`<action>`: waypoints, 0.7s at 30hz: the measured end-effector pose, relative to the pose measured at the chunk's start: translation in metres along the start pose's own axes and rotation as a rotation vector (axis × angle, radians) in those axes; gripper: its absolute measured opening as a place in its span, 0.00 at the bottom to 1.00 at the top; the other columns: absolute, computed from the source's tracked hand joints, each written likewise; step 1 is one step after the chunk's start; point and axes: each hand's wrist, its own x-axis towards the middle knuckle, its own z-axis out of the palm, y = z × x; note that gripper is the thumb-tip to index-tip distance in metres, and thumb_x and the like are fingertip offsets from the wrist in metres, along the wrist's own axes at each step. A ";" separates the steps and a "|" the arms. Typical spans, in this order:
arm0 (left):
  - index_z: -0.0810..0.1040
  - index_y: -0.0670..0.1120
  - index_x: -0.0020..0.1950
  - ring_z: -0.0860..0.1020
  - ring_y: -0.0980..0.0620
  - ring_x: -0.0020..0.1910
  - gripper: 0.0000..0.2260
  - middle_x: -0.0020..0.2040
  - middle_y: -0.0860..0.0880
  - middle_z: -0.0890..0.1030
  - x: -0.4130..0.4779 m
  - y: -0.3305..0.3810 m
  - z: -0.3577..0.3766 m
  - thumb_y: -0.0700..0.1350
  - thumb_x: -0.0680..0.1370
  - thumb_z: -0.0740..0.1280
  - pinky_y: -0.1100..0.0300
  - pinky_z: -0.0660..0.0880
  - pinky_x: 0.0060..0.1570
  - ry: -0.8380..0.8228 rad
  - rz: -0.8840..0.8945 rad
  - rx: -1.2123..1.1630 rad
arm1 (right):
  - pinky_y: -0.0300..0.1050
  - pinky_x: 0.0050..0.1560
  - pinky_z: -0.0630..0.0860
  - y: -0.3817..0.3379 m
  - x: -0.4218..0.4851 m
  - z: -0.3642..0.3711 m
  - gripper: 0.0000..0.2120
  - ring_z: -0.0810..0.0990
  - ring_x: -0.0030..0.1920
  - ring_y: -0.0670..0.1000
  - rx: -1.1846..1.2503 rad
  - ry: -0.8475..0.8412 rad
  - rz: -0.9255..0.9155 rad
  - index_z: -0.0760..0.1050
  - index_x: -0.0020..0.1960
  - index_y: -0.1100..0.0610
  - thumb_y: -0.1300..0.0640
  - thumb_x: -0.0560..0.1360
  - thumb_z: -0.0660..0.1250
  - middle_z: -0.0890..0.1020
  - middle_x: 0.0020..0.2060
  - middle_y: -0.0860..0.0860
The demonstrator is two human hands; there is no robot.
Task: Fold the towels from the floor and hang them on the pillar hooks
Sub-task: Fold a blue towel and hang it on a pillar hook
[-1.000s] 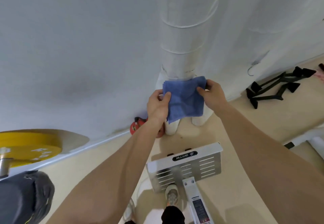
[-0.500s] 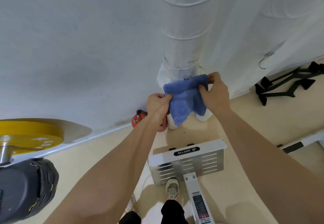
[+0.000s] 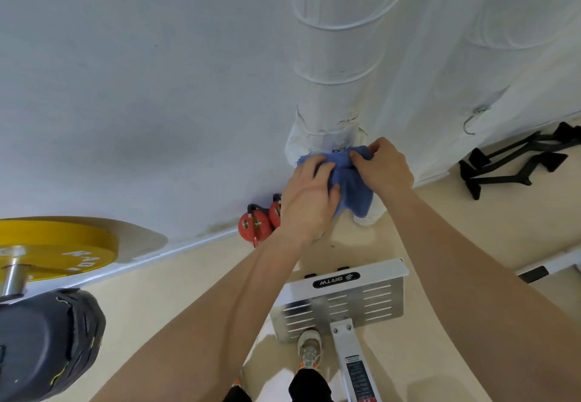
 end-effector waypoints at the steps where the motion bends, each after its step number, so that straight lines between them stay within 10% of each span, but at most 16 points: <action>1: 0.77 0.42 0.64 0.75 0.43 0.61 0.18 0.67 0.43 0.75 0.000 -0.001 0.004 0.50 0.79 0.61 0.47 0.74 0.61 -0.003 -0.018 -0.009 | 0.49 0.43 0.71 -0.001 0.000 0.001 0.16 0.77 0.47 0.57 0.018 0.025 -0.019 0.70 0.54 0.52 0.43 0.75 0.68 0.76 0.50 0.52; 6: 0.77 0.42 0.64 0.77 0.46 0.55 0.16 0.62 0.45 0.78 0.002 -0.002 0.005 0.47 0.79 0.64 0.48 0.76 0.56 0.035 -0.051 -0.077 | 0.42 0.45 0.68 -0.002 -0.015 0.010 0.07 0.79 0.49 0.55 0.044 0.130 -0.325 0.79 0.53 0.53 0.58 0.77 0.65 0.77 0.54 0.52; 12: 0.77 0.45 0.67 0.78 0.46 0.54 0.16 0.61 0.47 0.78 0.005 -0.013 0.005 0.46 0.80 0.62 0.49 0.77 0.54 0.050 0.052 0.010 | 0.37 0.63 0.67 0.028 -0.041 0.021 0.20 0.74 0.67 0.50 0.104 -0.030 -0.424 0.74 0.71 0.54 0.55 0.79 0.66 0.75 0.69 0.51; 21: 0.79 0.49 0.63 0.74 0.45 0.51 0.15 0.56 0.48 0.76 0.013 -0.015 0.004 0.49 0.79 0.60 0.49 0.74 0.49 -0.015 0.032 0.161 | 0.53 0.58 0.75 0.033 -0.033 0.019 0.22 0.74 0.62 0.58 -0.084 -0.057 -0.484 0.72 0.72 0.52 0.55 0.78 0.66 0.74 0.65 0.53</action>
